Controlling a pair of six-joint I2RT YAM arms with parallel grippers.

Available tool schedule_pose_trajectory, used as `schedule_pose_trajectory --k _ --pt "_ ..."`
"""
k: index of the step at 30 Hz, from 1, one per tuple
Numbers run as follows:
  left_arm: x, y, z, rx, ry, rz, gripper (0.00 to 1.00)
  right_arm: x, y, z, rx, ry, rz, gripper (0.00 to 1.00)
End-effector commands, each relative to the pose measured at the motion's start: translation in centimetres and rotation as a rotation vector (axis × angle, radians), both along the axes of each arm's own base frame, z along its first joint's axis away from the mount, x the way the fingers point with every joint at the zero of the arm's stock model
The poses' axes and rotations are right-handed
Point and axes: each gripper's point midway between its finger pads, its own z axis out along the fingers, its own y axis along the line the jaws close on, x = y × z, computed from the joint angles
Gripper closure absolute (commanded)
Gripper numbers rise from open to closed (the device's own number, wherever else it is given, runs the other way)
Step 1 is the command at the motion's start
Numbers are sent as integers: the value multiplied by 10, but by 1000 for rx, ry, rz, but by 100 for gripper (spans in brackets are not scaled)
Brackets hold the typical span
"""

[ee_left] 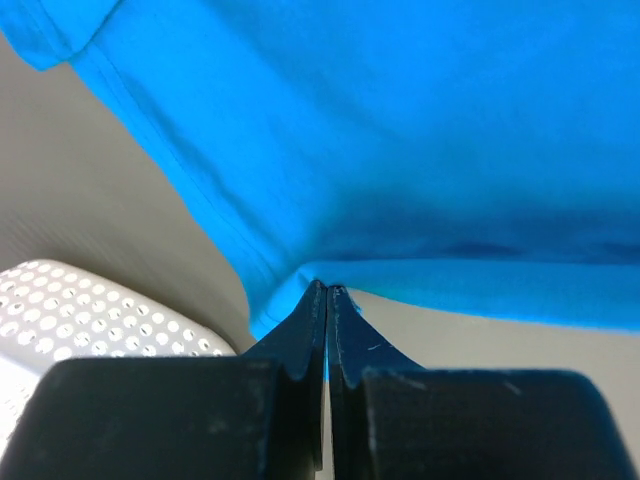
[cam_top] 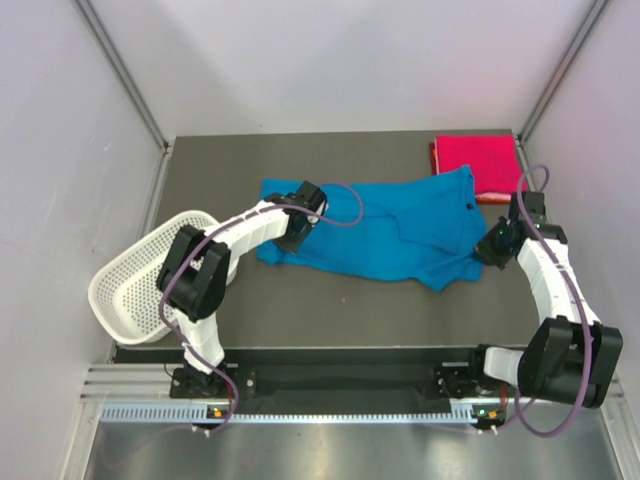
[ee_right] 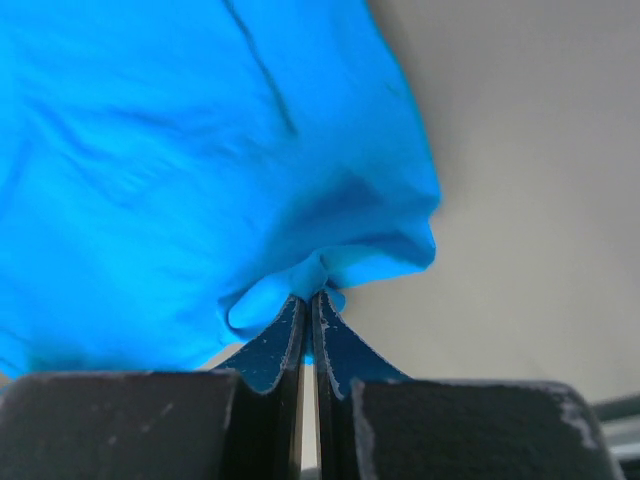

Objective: Fold and stack the t-shirts
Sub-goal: Fold the tshirt

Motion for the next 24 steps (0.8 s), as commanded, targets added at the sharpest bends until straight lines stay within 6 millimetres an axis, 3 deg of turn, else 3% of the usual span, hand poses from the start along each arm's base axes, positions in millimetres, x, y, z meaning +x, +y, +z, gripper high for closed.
schedule_pose_trajectory --k 1,7,14,24 --pt "18 7 -1 8 -2 -6 100 36 -4 31 0 -124 39 100" --pt "39 20 -4 0 7 19 100 67 -5 42 0 -189 78 100" --pt "66 21 0 -10 -4 35 100 107 -1 56 44 -244 125 100" --pt "95 16 0 -13 -14 24 100 136 0 59 82 -281 112 100"
